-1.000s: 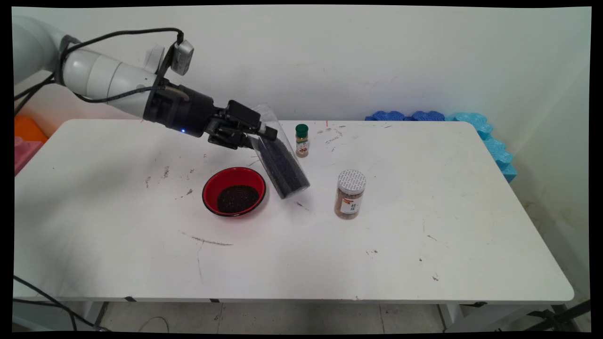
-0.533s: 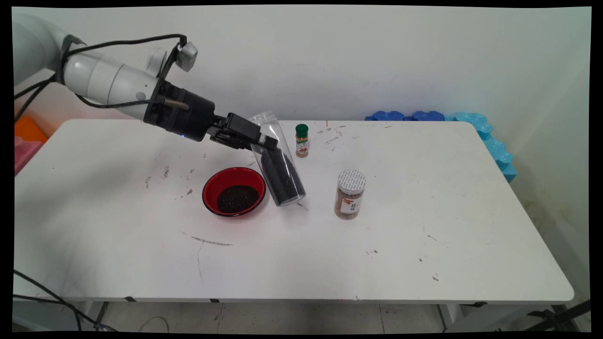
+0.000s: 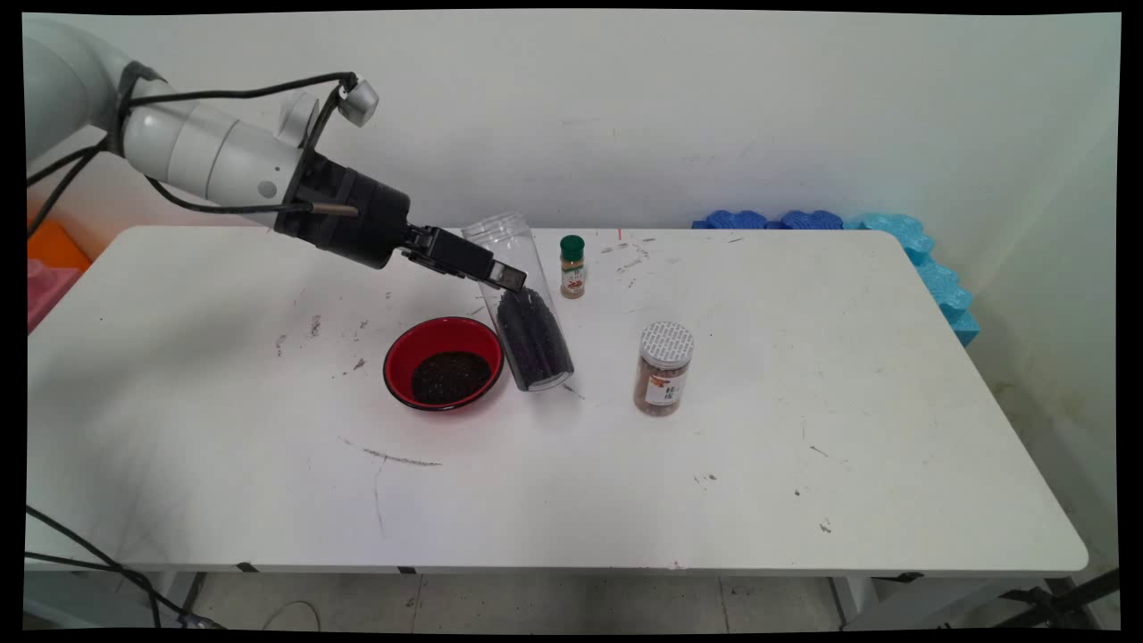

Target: Pour the black seasoning powder in the red bowl

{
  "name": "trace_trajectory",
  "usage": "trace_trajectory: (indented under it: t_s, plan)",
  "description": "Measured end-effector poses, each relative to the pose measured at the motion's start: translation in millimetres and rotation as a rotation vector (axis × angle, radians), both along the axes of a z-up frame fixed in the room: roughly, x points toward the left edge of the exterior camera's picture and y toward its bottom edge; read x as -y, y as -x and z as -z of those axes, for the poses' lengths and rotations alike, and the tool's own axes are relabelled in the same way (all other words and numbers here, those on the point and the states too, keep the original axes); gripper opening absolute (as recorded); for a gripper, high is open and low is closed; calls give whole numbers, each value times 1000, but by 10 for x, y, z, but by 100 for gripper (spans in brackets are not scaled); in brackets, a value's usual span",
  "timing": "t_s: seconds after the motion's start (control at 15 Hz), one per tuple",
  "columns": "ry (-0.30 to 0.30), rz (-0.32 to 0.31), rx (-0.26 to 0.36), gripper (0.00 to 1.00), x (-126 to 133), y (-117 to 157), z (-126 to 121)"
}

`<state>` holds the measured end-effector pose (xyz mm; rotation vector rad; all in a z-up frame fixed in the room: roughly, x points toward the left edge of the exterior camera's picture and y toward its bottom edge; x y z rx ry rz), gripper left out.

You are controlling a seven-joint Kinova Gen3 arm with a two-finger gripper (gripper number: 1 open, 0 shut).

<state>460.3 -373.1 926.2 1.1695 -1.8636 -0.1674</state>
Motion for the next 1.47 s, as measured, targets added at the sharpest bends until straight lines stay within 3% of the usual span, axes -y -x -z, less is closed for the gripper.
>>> trace_trajectory:
  t_s: [0.4,1.0,1.47]
  plan:
    - [125,90,65,0,-10,31,-9]
    - [263,199,136,0,-43,64,-11]
    - [411,336,210,0,-93,111,-10]
